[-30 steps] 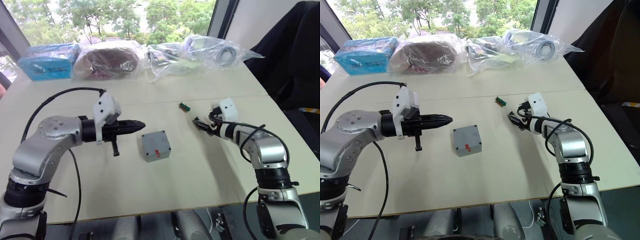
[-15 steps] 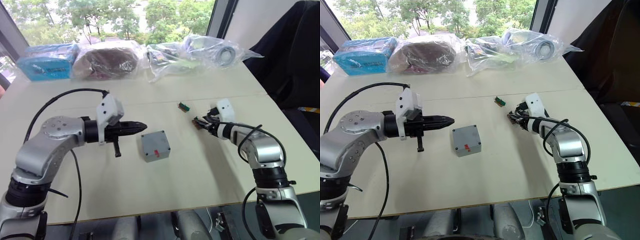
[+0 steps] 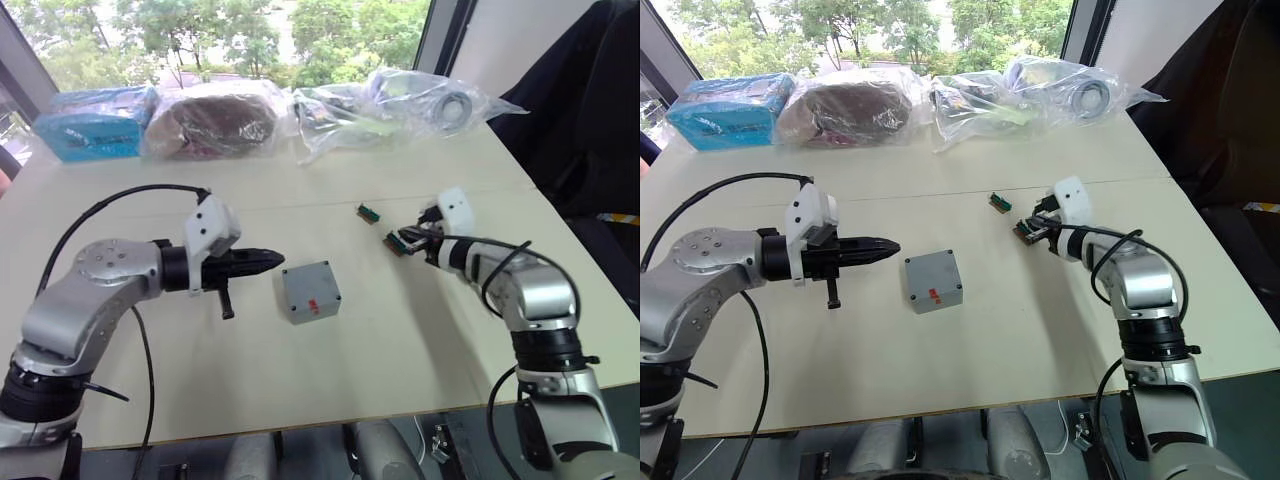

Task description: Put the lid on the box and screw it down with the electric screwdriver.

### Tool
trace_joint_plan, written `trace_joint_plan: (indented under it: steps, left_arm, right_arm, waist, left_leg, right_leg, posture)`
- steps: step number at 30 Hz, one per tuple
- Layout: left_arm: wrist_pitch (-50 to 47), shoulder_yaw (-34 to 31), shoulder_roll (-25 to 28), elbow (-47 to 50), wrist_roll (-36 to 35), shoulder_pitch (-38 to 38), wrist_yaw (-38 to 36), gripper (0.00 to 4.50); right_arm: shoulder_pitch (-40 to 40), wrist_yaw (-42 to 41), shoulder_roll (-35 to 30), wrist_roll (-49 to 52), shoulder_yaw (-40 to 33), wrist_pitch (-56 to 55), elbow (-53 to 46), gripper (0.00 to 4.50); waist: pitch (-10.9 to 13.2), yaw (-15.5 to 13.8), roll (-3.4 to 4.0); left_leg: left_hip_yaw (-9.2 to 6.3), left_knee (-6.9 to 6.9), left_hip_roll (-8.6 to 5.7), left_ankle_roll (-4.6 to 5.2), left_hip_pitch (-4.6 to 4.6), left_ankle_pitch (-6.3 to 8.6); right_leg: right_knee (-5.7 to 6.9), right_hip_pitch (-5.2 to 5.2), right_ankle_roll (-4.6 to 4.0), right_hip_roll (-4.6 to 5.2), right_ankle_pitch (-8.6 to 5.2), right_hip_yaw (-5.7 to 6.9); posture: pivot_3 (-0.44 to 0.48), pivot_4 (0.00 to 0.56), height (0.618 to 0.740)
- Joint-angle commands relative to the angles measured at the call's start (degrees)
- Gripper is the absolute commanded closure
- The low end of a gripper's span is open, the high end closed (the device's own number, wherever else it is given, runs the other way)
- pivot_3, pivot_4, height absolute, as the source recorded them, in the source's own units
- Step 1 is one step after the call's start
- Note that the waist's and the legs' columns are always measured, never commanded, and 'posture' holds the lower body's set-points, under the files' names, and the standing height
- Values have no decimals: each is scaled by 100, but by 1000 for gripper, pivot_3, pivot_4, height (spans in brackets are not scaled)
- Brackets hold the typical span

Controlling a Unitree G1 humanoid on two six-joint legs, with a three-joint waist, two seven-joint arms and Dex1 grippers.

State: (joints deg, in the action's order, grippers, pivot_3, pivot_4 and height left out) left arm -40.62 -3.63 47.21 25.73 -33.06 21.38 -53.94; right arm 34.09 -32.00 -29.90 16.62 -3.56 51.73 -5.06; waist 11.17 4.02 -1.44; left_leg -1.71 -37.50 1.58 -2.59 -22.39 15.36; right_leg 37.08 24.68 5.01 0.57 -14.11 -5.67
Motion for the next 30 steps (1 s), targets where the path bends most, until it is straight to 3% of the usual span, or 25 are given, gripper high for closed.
trace_joint_plan:
  steps: [1, 10, 30]
  left_arm:
    - [131, -273, 116, 116, -42, -72, -9, 4500]
    - [226, -476, 297, 59, -13, -365, -48, 4500]
    - [102, -673, 323, 457, -155, -734, 259, 4500]
  right_arm:
    - [331, -178, -204, 416, -113, 512, -861, 4391]
    - [594, -672, 49, 1251, 975, 1371, -1972, 4391]
    - [594, -754, 163, 791, 1778, 567, -1163, 4391]
  waist:
    - [0, 5, 0]
    - [0, 6, 0]
    - [-1, 1, -1]
  left_leg:
    - [0, 1, 0, 0, 1, 0]
    - [0, 27, 3, 0, 2, 0]
    - [3, 27, 1, 0, -5, 0]
  right_leg:
    - [0, 0, 1, 0, 0, 0]
    - [0, 13, -1, -2, 1, 1]
    - [-2, 21, -3, 2, 0, 0]
  posture:
    - [0, 150, 740]
    - [0, 150, 740]
    - [0, 150, 740]
